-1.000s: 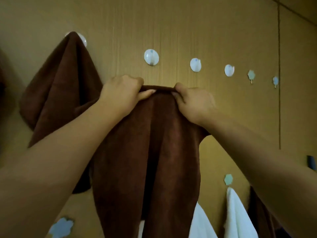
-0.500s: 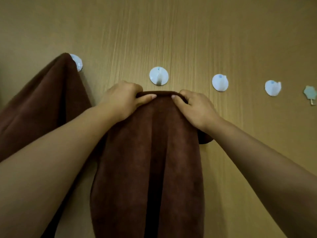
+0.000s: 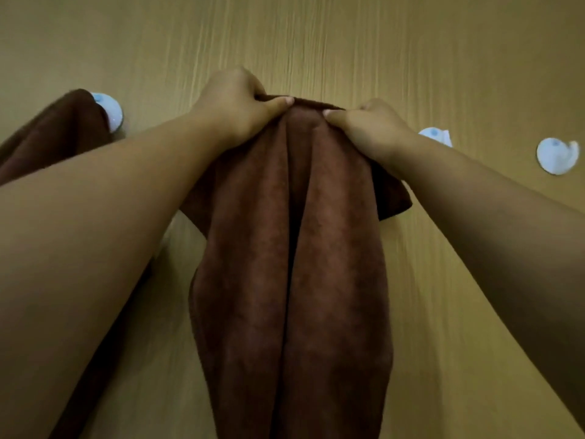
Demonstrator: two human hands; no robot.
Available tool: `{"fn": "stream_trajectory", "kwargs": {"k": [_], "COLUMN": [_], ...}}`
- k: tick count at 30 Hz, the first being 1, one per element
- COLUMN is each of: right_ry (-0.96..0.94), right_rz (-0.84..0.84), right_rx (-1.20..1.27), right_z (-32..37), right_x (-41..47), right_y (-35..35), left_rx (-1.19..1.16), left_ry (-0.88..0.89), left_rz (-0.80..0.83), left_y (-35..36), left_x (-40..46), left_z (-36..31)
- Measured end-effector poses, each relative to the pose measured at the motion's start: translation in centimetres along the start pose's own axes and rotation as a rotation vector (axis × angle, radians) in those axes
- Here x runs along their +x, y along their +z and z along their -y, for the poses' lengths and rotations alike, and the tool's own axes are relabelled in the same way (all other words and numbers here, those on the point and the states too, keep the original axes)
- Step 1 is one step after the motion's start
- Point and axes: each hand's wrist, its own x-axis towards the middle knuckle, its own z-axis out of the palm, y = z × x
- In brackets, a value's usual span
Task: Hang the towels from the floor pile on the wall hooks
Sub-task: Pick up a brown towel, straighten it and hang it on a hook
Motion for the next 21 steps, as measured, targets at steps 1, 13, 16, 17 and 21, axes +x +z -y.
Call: {"fn": "stream_trajectory", "kwargs": {"k": [1, 13, 16, 17, 21], "right_ry": [0.023, 0.347, 0.39, 0.387, 0.212], "right_rz": [0.013, 0.32, 0.316, 0.29, 0.074], "right_rx": [-0.014, -0.069, -0.159, -0.216, -0.35], "right_z": [0.2, 0.9, 1.2, 1.2, 1.4], "right_x": [0.1, -2.9, -3.6, -3.6, -3.8], "right_y": [0.0, -0.4, 0.0, 0.3, 1.0], "left_rx": [-0.003, -0.361, -0.377, -0.357, -0.319], "left_ry": [-0.02, -0.482, -0.487, -0.476, -0.374], "left_rz": [-0.008, 0.27, 0.268, 0.257, 0.173], "left_y": [0.1, -0.6, -0.6, -0.5, 0.1], "left_x": [0.1, -2.2, -2.9, -3.0, -3.2], "left_z": [-0.1, -1.4, -1.4, -1.3, -0.7]}}
